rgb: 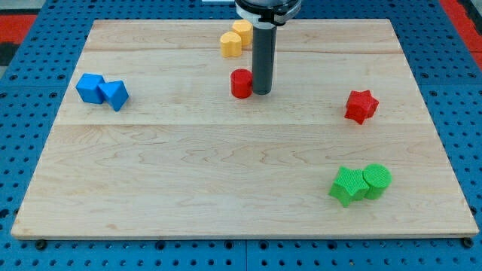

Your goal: Push the red circle towards the top left of the board

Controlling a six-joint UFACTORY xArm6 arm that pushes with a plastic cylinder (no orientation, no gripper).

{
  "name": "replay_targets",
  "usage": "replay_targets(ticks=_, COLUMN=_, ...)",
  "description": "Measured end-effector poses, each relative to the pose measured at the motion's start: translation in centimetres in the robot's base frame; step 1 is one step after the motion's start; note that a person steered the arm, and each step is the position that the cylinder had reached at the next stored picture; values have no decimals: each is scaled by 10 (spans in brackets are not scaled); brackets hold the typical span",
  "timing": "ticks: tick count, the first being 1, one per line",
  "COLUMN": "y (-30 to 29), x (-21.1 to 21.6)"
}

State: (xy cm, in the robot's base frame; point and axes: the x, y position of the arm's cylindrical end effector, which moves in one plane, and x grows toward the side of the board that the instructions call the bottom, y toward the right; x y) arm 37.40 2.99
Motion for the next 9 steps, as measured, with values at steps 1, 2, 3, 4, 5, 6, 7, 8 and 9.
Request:
replay_targets(ticks=1, y=0, x=1)
replay_targets(ticks=2, y=-1, x=12)
replay_targets(ticks=3, y=-26, x=-20)
replay_targets(ticks=4, y=-50, x=-53)
replay_targets(ticks=5, y=-98, x=-51)
replay_targets(ticks=6, y=-127, x=-57)
replay_targets(ticks=7, y=-160, x=-62)
replay_targets(ticks=8, y=-186, x=-60)
replay_targets(ticks=9, y=-201, x=-70)
